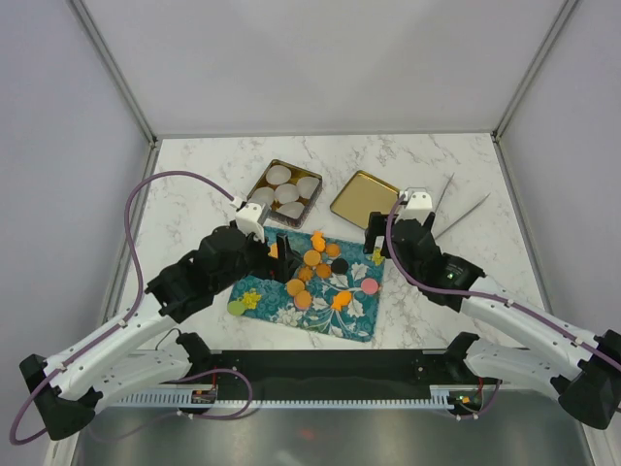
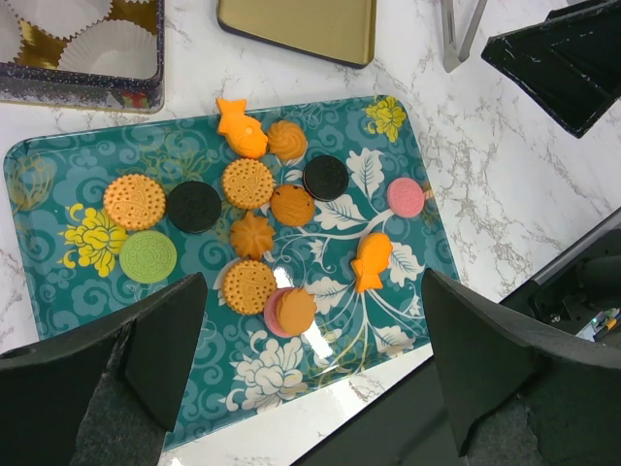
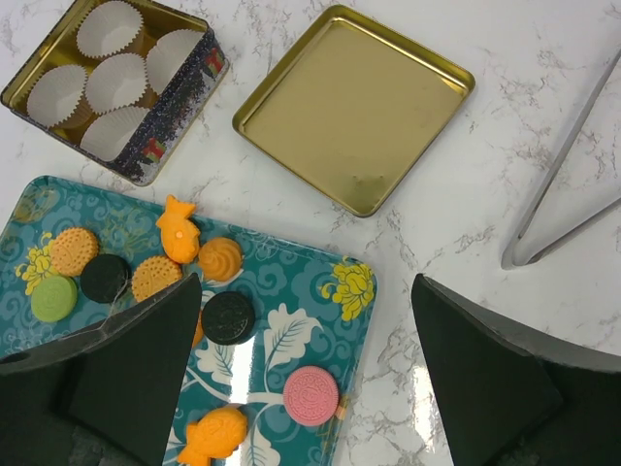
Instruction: Pack the cookies
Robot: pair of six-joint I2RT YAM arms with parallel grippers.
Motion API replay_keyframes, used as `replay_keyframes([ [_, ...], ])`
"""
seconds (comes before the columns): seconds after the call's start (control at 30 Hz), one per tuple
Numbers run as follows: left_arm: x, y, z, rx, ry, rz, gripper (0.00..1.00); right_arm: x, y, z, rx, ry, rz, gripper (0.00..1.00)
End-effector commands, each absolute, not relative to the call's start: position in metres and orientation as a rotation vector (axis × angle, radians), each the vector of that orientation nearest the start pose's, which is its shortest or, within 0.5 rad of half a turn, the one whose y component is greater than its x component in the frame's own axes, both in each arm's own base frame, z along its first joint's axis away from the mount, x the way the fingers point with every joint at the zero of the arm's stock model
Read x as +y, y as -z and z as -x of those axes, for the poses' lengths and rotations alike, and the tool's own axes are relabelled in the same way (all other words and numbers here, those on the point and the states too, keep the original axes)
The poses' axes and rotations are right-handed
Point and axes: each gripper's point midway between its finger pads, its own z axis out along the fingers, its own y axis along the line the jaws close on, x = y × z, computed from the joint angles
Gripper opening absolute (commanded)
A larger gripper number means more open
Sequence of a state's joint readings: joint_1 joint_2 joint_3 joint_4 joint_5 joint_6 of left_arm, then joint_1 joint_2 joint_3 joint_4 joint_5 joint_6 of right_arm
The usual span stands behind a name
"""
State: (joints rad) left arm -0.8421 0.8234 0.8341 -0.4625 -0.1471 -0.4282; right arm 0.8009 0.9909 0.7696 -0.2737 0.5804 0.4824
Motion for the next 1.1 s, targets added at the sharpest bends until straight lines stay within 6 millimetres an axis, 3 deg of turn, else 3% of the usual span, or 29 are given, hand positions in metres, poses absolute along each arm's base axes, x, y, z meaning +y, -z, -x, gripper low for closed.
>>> replay_keyframes([
  [0.0, -0.216, -0.246, -0.203, 1.986, 0.670, -0.359, 1.00, 0.168, -0.222, -0.277, 1.936, -0.261, -0.064, 0.98],
  [0.3, -0.213, -0.247, -0.197, 1.987, 0.678, -0.375, 1.00, 0.172, -0.216, -0.273, 1.981, -0.266, -0.029, 0.98],
  [0.47, -0.212, -0.248, -0.193, 1.991, 0.690, -0.394, 1.00, 0.160, -0.216, -0.281, 2.018, -0.168, -0.067, 0.98],
  [0.5, -0.212, -0.247, -0.192, 1.993, 0.694, -0.397, 1.00, 0.153, -0.204, -0.286, 2.070, -0.134, -0.070, 0.98],
  [0.67, -0.219, -0.242, -0.184, 2.016, 0.736, -0.437, 1.00, 0.124, -0.193, -0.309, 2.136, -0.073, -0.178, 0.98],
  [0.77, -0.221, -0.236, -0.181, 2.031, 0.757, -0.448, 1.00, 0.088, -0.174, -0.323, 2.183, 0.009, -0.310, 0.98],
  [1.07, -0.227, -0.230, -0.174, 2.054, 0.802, -0.482, 1.00, 0.034, -0.125, -0.347, 2.227, 0.148, -0.552, 0.98],
])
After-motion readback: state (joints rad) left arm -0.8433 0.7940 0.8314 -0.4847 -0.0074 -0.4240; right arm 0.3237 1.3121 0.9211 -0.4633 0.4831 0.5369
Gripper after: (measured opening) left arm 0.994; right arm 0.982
